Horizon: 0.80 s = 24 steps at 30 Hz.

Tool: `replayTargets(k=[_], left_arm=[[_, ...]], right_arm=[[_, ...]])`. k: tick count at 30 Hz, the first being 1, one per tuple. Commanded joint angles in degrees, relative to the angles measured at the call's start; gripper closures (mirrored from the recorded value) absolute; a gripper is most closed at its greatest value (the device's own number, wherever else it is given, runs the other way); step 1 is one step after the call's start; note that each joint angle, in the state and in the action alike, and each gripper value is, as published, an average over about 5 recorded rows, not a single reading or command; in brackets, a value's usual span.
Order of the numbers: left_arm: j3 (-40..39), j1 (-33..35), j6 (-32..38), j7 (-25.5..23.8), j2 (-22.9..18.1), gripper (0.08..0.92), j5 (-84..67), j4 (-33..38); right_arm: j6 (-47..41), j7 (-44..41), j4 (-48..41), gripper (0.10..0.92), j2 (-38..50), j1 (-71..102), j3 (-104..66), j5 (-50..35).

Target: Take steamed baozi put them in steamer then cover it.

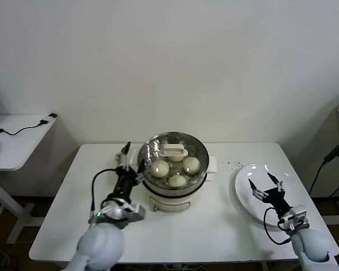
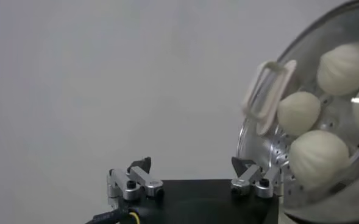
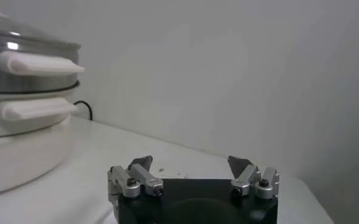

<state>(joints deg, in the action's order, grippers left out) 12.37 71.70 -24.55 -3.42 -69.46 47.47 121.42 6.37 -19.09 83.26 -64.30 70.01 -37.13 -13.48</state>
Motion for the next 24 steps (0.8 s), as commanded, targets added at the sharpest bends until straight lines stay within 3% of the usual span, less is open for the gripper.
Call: replayTargets(k=[1, 6, 11, 24], left_arm=[[31.14, 22.44, 27.25, 4.25, -4.81, 0.177, -43.38, 3.65], [34.84, 25.67, 29.44, -0.37, -9.32, 0.177, -55.49, 0.22], [36.11, 27.44, 30.27, -4.37, -11.27, 0.177, -59.83, -2.73], [36.09, 27.67, 27.59, -5.53, -12.81, 0.177, -57.88, -3.27]], right_arm=[[-0.82, 1.0, 5.73, 0.203, -2.4, 1.64, 0.21, -0.76], [-0.36, 1.02, 7.43, 0.203, -2.56, 2.46, 0.91, -0.25], [0.1, 1.05, 8.69, 0.203, -2.78, 3.46, 1.08, 0.18], [1.39, 1.03, 9.65, 0.203, -4.19, 5.58, -0.06, -0.62]])
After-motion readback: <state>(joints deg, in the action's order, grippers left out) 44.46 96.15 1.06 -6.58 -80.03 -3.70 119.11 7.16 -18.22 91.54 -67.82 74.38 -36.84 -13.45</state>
